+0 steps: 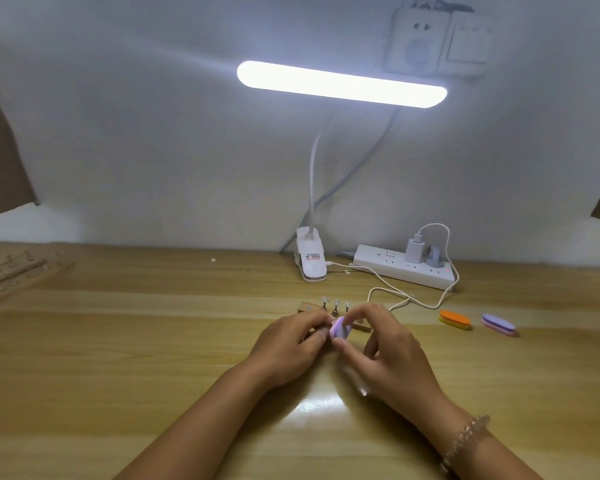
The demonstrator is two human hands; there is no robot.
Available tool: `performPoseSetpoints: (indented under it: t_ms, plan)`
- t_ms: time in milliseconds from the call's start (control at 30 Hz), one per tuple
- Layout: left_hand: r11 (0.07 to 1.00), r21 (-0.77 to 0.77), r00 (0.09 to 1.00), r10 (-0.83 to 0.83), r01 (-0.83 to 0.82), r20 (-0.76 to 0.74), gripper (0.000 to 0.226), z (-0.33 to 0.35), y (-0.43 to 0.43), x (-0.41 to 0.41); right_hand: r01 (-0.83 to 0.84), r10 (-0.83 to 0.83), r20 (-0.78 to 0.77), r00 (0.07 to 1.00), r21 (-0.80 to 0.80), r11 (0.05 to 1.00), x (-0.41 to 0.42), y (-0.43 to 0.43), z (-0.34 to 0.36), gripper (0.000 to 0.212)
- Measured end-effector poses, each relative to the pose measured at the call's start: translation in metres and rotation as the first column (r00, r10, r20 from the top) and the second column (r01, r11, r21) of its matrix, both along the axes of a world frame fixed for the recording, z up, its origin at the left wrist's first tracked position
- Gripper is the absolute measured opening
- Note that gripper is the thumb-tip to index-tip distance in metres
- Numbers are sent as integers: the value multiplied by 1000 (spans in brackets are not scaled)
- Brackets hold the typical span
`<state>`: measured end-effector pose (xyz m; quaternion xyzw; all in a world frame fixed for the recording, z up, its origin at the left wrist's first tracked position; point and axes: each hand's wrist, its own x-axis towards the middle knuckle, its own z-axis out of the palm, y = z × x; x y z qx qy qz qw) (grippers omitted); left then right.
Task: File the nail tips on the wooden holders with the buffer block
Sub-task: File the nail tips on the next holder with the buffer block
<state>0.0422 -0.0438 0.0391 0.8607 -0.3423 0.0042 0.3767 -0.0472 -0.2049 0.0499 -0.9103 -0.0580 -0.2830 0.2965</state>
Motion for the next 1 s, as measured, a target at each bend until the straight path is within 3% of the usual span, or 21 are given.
performPoseSetpoints:
  t_ms: [100,200,367,500,633,700,833,933,1000]
  plan:
    - [1000,3,1000,-7,7,3,15,0,-1,0,64,-64,-1,998,3,998,2,-5,0,19]
    - [1000,-8,1000,-18,18,0,16,-1,1,0,-12,14,22,1000,-95,995,-4,3,-2,21]
    - [1000,5,1000,-8,8,6,15,0,-1,-1,54,-54,0,999,7,999,2,-4,1,17]
    - [1000,-16,1000,-24,23,-15,16,1,0,-2,-47,49,18,999,-116,992,-4,4,-1,15]
    - [1000,16,1000,-3,2,13,15,0,-1,-1,-8,8,-13,1000,21,1000,3,-3,2,14]
    - [1000,5,1000,-8,8,3,17,1,-1,0,35,-35,1,999,-2,999,3,-6,-1,14]
    - [1000,-9,1000,-18,18,-10,19,1,0,-2,-47,48,12,999,-56,997,-3,2,-1,15]
    - [1000,-5,1000,-11,11,5,18,0,0,-1,29,-29,-15,999,15,999,3,-3,1,15]
    - [1000,-17,1000,-12,12,-1,18,-1,0,1,44,-44,1,999,-35,998,2,-4,-1,15]
